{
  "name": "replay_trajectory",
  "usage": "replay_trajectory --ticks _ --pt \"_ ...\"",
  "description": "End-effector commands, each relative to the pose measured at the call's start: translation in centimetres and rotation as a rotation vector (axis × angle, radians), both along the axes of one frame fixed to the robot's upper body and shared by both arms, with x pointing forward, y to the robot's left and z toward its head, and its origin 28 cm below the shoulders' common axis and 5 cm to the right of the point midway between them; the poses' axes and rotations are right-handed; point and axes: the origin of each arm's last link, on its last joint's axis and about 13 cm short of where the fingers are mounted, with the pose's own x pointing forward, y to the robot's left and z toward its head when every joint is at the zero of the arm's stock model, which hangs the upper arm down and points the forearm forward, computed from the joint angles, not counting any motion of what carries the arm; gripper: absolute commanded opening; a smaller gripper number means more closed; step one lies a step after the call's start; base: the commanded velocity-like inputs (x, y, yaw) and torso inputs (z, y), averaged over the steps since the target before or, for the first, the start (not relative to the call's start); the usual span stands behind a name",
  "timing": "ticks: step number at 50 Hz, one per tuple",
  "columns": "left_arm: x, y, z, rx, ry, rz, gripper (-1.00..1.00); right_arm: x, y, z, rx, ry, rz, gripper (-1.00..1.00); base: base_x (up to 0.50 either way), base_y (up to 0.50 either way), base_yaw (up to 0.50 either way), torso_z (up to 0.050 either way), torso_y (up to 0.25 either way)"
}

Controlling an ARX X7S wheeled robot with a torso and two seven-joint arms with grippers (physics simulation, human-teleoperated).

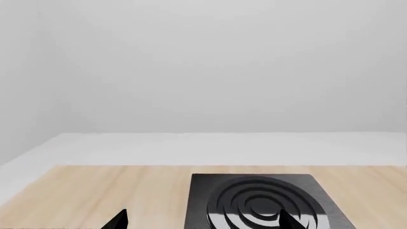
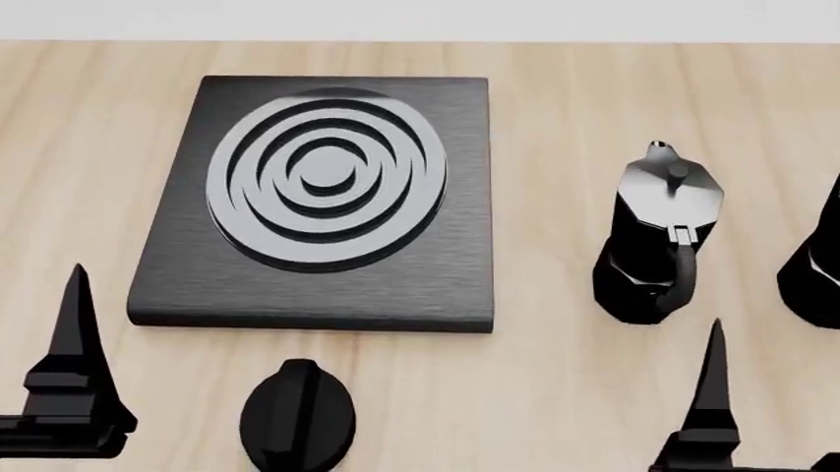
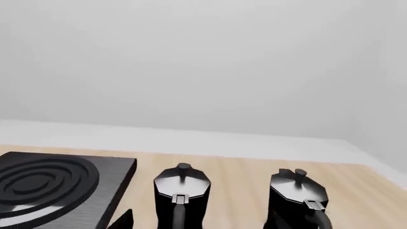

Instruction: Put the right moka pot on the stove.

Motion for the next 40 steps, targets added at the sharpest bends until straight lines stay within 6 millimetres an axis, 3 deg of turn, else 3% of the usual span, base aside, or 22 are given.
replay_trajectory --ticks 1,3,5,7,10,17,18,20,40 --pt "0.0 0.0 0.0 -0.009 0.001 -0.002 1.00 -0.1 -1.7 0.4 -0.021 0.018 -0.042 1.00 0.00 0.00 0.00 0.000 0.000" --pt "0.0 0.0 0.0 -0.008 0.002 -0.001 1.00 -0.1 -2.0 -0.1 -0.013 0.021 -0.053 1.00 0.00 0.00 0.00 0.000 0.000" --pt "0.0 0.0 0.0 -0.009 0.002 0.000 1.00 -0.1 -2.2 0.8 -0.017 0.022 -0.057 1.00 0.00 0.00 0.00 0.000 0.000" --pt "0.0 0.0 0.0 -0.008 0.002 0.002 1.00 -0.2 -2.5 -0.3 -0.013 0.022 -0.063 1.00 0.00 0.00 0.00 0.000 0.000" --pt "0.0 0.0 0.1 -0.009 0.003 0.003 1.00 -0.1 -2.9 0.8 -0.008 0.024 -0.071 1.00 0.00 0.00 0.00 0.000 0.000" --pt "0.0 0.0 0.0 -0.009 0.002 -0.003 1.00 -0.2 -3.9 0.4 -0.005 0.028 -0.098 1.00 0.00 0.00 0.00 0.000 0.000" --pt "0.0 0.0 0.0 -0.008 0.001 -0.003 1.00 -0.1 -4.1 -0.4 -0.008 0.031 -0.101 1.00 0.00 0.00 0.00 0.000 0.000" --pt "0.0 0.0 0.1 -0.009 0.002 -0.005 1.00 0.0 -4.3 0.3 -0.010 0.034 -0.107 1.00 0.00 0.00 0.00 0.000 0.000" --pt "-0.1 0.0 0.0 -0.009 0.001 -0.010 1.00 0.6 -7.0 0.3 0.010 0.042 -0.169 1.00 0.00 0.00 0.00 0.000 0.000"
